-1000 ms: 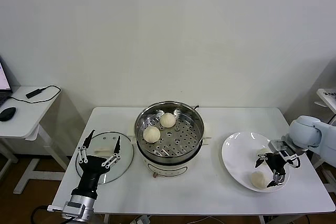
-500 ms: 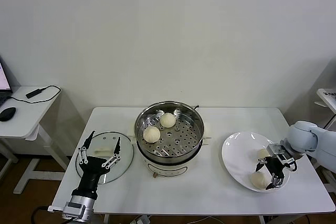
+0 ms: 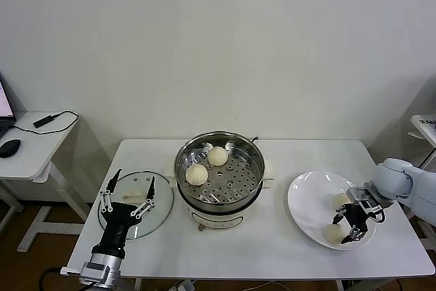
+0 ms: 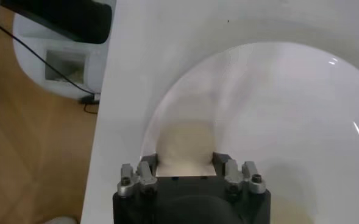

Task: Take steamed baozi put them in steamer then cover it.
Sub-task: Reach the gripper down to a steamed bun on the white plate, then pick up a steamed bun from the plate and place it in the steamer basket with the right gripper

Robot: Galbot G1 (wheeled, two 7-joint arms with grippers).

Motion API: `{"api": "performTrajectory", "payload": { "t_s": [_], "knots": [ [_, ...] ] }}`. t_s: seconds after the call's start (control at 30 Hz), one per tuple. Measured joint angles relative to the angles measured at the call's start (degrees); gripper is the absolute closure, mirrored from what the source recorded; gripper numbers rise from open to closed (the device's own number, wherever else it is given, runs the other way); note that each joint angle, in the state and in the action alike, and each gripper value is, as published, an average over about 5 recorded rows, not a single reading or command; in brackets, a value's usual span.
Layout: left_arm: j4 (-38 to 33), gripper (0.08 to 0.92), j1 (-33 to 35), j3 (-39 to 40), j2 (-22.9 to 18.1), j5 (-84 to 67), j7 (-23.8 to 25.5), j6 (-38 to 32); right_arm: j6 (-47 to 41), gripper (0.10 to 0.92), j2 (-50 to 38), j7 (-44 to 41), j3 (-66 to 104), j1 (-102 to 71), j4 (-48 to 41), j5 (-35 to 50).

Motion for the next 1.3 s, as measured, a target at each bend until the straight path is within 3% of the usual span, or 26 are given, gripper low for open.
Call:
{"api": "performTrajectory", "payload": {
  "t_s": [0.37,0.8,1.3],
  "knots": [
    [-0.6,0.177,-0.3,0.1,0.5,-0.2,-0.1,0.3,4.1,0.416,2.7,-2.5,-3.7,12.4,1.7,1.0],
    [-1.7,0.177,0.7,-0.2,0.5,-0.2,-0.1,0.1,15.6,0.414,18.7,-3.7,-8.0,33.3,3.9,1.8],
    [-1.5,0.177,0.4,-0.3,0.7,-0.3,-0.1,-0.4,30.5,0.404,32.4,3.0,-9.7,33.9,9.6,-10.5]
  ]
}}
